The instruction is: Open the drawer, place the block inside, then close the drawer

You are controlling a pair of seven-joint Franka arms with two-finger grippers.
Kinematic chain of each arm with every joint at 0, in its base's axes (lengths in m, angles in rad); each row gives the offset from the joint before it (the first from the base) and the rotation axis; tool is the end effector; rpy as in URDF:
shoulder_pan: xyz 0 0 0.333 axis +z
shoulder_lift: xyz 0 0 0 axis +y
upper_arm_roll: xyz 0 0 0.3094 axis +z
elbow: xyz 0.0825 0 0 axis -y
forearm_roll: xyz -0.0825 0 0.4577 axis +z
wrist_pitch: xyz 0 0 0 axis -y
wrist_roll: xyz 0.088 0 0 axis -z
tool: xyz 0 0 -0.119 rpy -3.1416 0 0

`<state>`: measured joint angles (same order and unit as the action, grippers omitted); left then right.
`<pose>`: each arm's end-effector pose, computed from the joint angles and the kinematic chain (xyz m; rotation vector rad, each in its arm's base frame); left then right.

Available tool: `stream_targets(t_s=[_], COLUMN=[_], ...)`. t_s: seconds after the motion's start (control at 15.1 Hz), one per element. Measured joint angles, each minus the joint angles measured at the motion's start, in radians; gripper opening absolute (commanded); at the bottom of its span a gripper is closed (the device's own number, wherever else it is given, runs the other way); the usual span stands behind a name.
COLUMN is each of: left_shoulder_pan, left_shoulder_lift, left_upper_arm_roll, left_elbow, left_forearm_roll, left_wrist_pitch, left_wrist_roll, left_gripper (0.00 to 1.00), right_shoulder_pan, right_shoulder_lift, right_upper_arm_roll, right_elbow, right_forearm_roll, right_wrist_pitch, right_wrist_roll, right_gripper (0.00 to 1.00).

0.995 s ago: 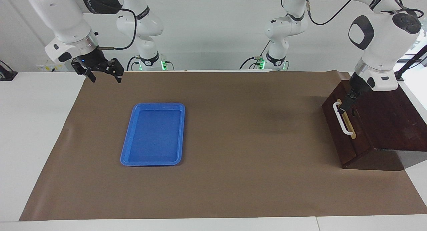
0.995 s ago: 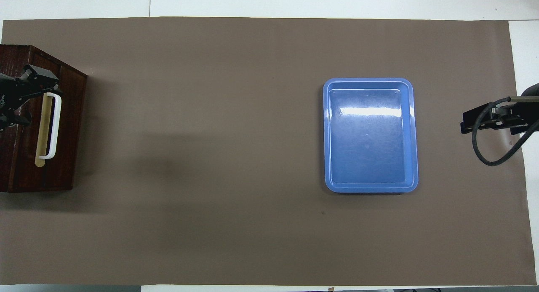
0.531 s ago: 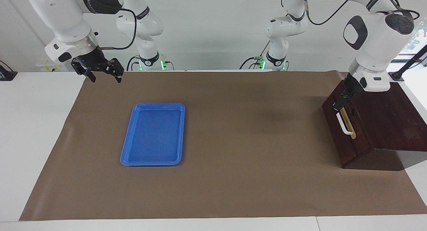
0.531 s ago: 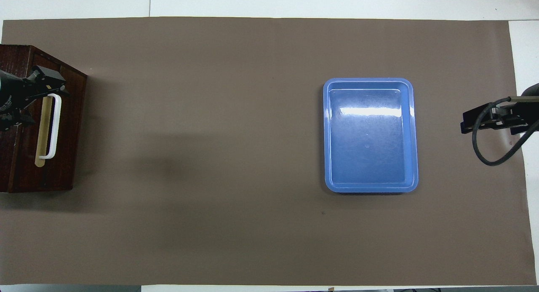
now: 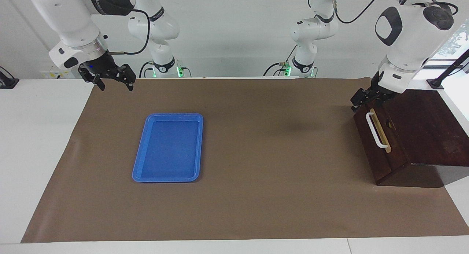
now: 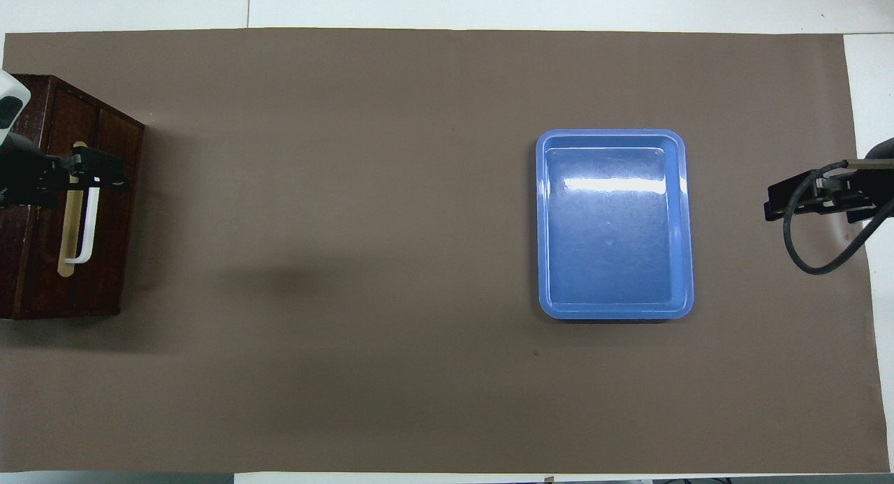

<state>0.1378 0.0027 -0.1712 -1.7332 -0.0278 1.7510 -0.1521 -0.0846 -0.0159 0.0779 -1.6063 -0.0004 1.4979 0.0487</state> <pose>0.6377 -0.0240 0.5307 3.1065 0.1920 0.0194 0.6134 -0.0038 0.5905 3.1334 -0.0869 -0.1451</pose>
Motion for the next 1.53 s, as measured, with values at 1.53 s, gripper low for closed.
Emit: stream_targets(t_s=[1.53], left_shoulder_pan=[-0.023], left_shoulder_lift=[-0.043], left_upper_arm_roll=[-0.014], left_elbow=[0.023], left_forearm_roll=[-0.008], left_wrist_pitch=[-0.088], left_wrist_roll=[0.084], left_gripper=[1.00], right_shoulder_pan=[0.000], right_shoulder_lift=[0.000], right_upper_arm_roll=[0.000], right_elbow=[0.000], right_forearm_roll=[0.000], right_wrist_pitch=[0.000], right_wrist_roll=[0.000], right_gripper=[1.00])
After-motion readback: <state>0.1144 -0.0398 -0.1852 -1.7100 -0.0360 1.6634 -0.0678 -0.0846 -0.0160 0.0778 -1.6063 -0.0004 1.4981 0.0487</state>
